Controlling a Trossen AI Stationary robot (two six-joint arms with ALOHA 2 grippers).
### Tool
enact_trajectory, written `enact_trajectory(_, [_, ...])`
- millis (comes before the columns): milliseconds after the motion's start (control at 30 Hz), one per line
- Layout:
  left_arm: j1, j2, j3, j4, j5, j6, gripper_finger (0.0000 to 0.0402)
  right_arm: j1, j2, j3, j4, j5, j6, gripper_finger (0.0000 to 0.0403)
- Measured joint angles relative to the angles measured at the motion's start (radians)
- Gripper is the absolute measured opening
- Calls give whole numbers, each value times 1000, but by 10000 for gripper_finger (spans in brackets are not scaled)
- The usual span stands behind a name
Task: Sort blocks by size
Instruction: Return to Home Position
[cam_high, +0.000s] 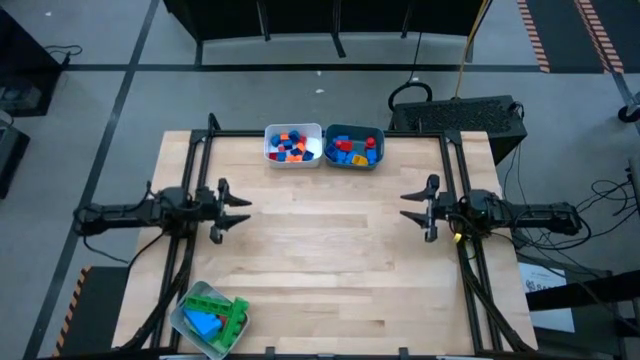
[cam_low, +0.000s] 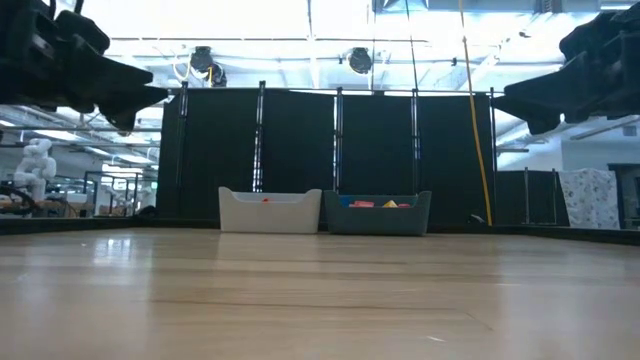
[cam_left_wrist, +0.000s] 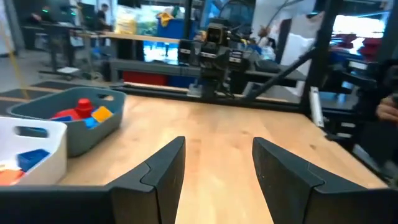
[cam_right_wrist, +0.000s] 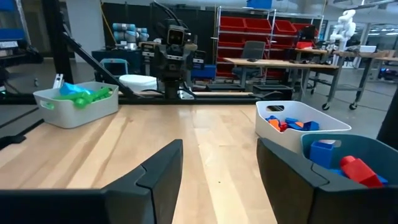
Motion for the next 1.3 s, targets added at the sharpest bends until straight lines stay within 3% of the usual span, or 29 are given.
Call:
enact_trajectory(300, [-70,1,0,15,-152,49,187,-15,0,0,0,1,-11,192])
enact_trajectory(600, [-71,1,0,16,-157,53,187,-14,0,0,0,1,123,192])
enact_trajectory(1300, [-71,1,0,17,-159,53,187,-14,0,0,0,2,130,192])
